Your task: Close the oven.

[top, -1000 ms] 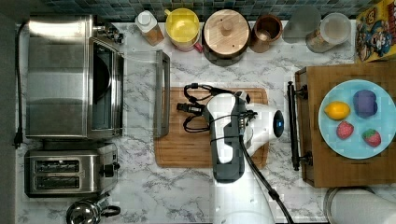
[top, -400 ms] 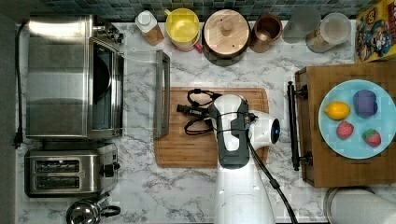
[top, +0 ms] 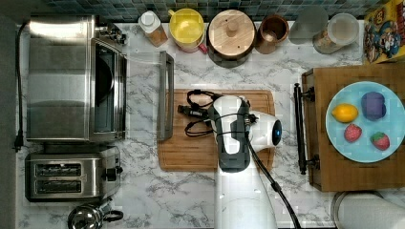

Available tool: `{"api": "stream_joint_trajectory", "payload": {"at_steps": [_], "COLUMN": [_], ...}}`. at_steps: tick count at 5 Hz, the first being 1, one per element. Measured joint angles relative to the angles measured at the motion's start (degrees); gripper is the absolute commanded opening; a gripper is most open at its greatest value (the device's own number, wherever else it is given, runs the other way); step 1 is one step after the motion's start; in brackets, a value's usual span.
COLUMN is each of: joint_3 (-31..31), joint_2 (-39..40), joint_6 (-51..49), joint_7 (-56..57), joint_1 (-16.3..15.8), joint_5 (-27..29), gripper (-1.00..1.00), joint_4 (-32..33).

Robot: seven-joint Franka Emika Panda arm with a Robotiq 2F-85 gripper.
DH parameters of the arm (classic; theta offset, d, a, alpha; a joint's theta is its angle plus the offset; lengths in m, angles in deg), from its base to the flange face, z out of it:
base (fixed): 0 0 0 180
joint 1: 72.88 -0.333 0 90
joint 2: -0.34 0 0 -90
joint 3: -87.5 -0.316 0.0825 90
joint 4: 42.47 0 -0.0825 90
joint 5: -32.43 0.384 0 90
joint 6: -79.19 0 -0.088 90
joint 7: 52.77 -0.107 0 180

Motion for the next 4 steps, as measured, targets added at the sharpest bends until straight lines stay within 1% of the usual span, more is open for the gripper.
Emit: {"api": "stream_joint_trajectory", "payload": {"at_steps": [1,2,3,4], "joint_3": [-1.54,-3.56,-4.45,-3.91], "joint_2": [0.63,0.45,0.41,1.55], "joint_6": [2.6,1.48,0.53,-0.22], "joint_7": [0.0,0.0,-0.06,-1.68], "joint_1": [-0.08,-0.07,-0.53,-0.61], "joint_5": [4.31,6.6,4.08,-3.19], "gripper": [-1.0,-1.0,-1.0,-1.0], "joint_4": [-0.22,-0.45,-1.12,-2.69]}}
